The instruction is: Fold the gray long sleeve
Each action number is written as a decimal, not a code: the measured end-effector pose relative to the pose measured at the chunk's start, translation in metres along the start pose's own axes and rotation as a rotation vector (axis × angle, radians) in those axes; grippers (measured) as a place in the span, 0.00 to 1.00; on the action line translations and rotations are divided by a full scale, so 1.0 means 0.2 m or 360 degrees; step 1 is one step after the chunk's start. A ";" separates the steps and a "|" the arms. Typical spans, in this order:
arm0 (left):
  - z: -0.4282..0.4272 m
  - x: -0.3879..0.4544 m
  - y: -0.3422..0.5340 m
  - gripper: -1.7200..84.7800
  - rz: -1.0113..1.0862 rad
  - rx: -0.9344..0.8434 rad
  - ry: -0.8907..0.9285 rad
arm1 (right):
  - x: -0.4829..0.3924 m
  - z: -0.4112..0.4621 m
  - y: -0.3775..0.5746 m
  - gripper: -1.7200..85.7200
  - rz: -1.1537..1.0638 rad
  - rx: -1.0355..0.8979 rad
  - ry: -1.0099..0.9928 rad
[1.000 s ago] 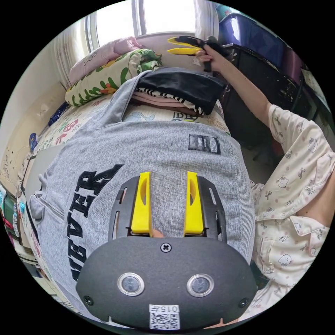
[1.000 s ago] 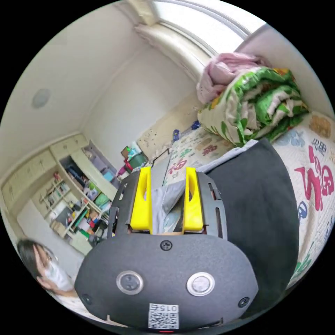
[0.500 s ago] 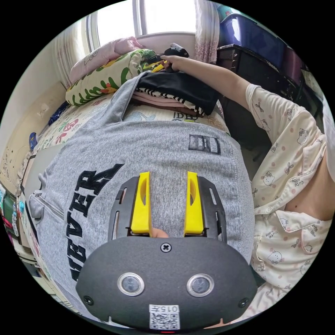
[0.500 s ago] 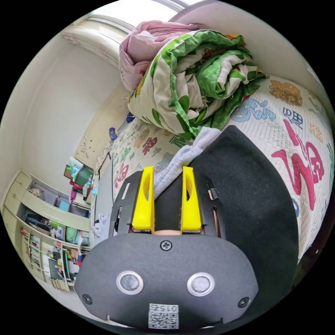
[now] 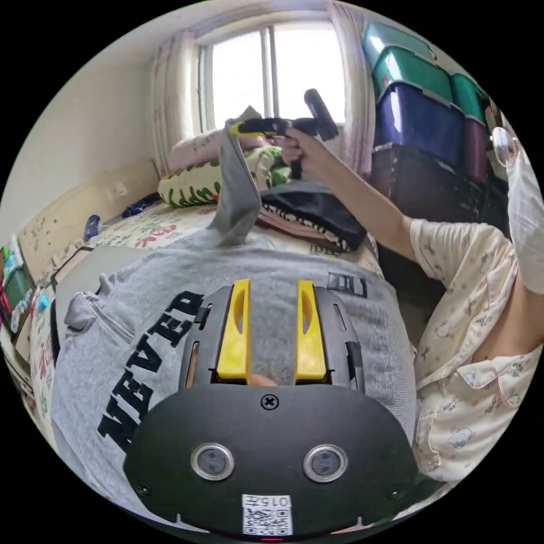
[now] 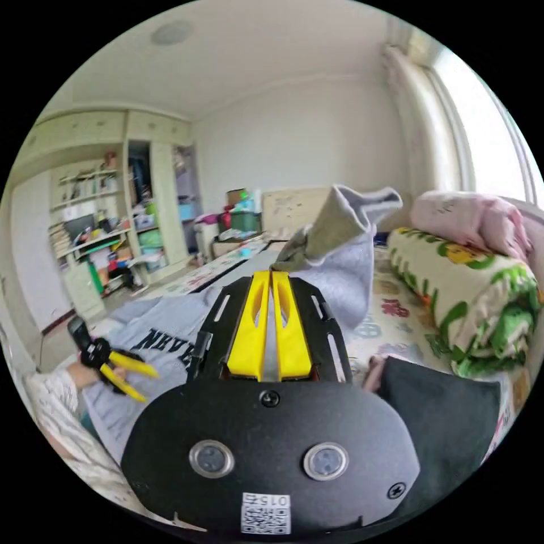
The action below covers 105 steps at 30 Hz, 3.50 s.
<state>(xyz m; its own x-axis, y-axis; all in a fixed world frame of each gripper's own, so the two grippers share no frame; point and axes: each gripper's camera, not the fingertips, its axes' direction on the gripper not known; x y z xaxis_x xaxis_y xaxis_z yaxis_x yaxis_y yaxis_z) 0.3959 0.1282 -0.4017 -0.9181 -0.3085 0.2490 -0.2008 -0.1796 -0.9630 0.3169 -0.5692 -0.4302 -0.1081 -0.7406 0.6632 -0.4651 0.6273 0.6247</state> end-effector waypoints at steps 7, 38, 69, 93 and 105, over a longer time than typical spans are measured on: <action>-0.18 0.05 0.03 0.23 0.0020 -0.0223 -0.0676 | -0.43 0.53 0.72 0.01 -0.0398 -0.0357 -0.0639; -1.50 1.57 0.47 0.05 0.0315 -0.0470 -0.1473 | 0.42 0.99 1.89 0.16 -0.0131 -0.0613 0.0085; -1.32 0.95 1.94 0.14 -0.0897 -0.0190 -0.0664 | -0.53 0.05 2.88 0.07 -0.1171 0.0000 -0.0764; -0.30 0.97 2.78 0.04 -0.0594 -0.0780 -0.0541 | -1.29 0.06 3.80 0.01 -0.1672 -0.0774 -0.1007; -1.01 0.88 3.50 0.06 -0.1205 0.0014 -0.0565 | -1.27 -0.05 3.59 0.01 -0.1409 -0.0693 -0.1043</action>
<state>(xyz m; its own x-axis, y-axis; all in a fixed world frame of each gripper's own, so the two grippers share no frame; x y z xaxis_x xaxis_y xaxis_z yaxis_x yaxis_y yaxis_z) 0.0255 0.1371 -1.0539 -0.3737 -0.3773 0.8474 -0.7160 -0.4634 -0.5221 0.0196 0.0717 -0.1469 -0.3876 -0.8610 -0.3293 -0.2798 -0.2305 0.9320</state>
